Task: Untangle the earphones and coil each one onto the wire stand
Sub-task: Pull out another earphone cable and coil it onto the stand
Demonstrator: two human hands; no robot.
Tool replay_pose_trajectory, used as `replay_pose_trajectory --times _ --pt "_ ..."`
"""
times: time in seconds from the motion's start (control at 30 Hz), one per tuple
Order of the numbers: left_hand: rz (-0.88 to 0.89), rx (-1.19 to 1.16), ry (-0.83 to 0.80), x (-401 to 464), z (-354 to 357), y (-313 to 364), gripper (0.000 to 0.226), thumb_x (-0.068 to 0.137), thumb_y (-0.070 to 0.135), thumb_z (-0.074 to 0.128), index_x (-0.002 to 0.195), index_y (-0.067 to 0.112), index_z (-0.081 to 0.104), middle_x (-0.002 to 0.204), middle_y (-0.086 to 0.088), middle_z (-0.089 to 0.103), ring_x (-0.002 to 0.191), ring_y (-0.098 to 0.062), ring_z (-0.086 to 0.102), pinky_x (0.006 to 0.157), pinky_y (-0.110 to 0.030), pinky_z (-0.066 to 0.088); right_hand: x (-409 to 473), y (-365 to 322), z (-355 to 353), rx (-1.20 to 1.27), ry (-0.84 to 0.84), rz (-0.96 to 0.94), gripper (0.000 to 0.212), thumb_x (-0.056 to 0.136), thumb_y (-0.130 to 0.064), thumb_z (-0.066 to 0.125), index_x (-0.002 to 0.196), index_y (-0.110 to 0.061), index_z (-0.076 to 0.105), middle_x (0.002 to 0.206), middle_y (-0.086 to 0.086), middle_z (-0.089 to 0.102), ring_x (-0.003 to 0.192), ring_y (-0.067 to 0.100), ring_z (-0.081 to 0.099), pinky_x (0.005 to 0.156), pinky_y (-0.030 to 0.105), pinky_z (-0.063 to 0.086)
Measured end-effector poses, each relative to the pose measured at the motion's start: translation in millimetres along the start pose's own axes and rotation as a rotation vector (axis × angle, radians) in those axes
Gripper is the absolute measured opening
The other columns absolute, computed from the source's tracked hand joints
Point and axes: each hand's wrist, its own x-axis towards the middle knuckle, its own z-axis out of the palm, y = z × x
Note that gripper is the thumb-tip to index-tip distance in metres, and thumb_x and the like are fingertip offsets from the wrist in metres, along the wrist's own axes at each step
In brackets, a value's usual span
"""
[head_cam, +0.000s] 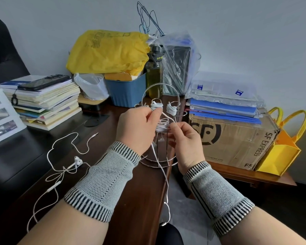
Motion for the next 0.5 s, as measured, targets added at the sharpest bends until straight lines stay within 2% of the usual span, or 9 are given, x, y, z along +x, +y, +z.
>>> replay_pose_trajectory --times 0.07,0.13,0.2,0.27,0.33,0.4,0.5 --pt "0.055 -0.005 -0.037 1 -3 1 0.05 0.096 0.045 0.048 0.069 0.008 0.068 0.055 -0.002 0.064 0.052 -0.016 0.063 0.06 -0.038 0.051 0 0 0 -0.002 -0.007 -0.002 0.021 0.093 -0.017 0.059 0.072 -0.017 0.062 0.071 0.003 0.06 0.069 0.017 0.054 0.063 0.026 0.048" --pt "0.057 0.023 -0.063 4 -4 -2 0.051 0.096 0.045 0.047 0.066 0.008 0.065 0.06 -0.004 0.067 0.055 -0.019 0.064 0.061 -0.04 0.053 1 1 0 0.011 0.005 0.021 0.02 0.094 -0.016 0.058 0.074 -0.014 0.062 0.073 0.005 0.06 0.067 0.014 0.055 0.058 0.021 0.049" --pt "0.011 0.107 -0.075 8 -4 -5 0.053 0.097 0.045 0.046 0.061 0.009 0.061 0.064 -0.005 0.068 0.057 -0.02 0.064 0.06 -0.04 0.053 3 1 1 0.014 0.027 0.043 0.021 0.094 -0.018 0.058 0.074 -0.012 0.062 0.074 0.008 0.061 0.066 0.014 0.056 0.057 0.021 0.049" --pt "-0.031 0.231 -0.089 8 -2 -6 0.056 0.098 0.045 0.045 0.058 0.009 0.058 0.059 -0.005 0.065 0.057 -0.02 0.062 0.055 -0.035 0.051 6 1 3 -0.005 0.047 0.058 0.024 0.094 -0.021 0.059 0.071 -0.013 0.062 0.073 0.009 0.063 0.065 0.016 0.058 0.058 0.025 0.049" --pt "-0.05 0.33 -0.099 6 1 -4 0.056 0.099 0.045 0.043 0.055 0.013 0.053 0.057 -0.003 0.061 0.053 -0.016 0.056 0.047 -0.029 0.04 9 -1 5 -0.024 0.071 0.077 0.026 0.093 -0.024 0.059 0.069 -0.014 0.062 0.069 0.005 0.064 0.062 0.016 0.059 0.055 0.025 0.048" --pt "-0.066 0.381 -0.112 5 4 -4 0.056 0.1 0.044 0.039 0.056 0.014 0.055 0.058 -0.001 0.06 0.053 -0.014 0.054 0.047 -0.026 0.034 12 -2 7 -0.052 0.092 0.097 0.028 0.092 -0.025 0.06 0.067 -0.015 0.062 0.066 0.003 0.065 0.063 0.018 0.061 0.059 0.034 0.053" --pt "-0.129 0.311 -0.158 6 9 -11 0.055 0.1 0.04 0.036 0.064 0.012 0.067 0.064 -0.002 0.067 0.061 -0.017 0.064 0.06 -0.033 0.052 14 -6 9 -0.074 0.107 0.132 0.027 0.09 -0.025 0.061 0.067 -0.01 0.063 0.063 0.005 0.063 0.063 0.023 0.06 0.069 0.053 0.056"
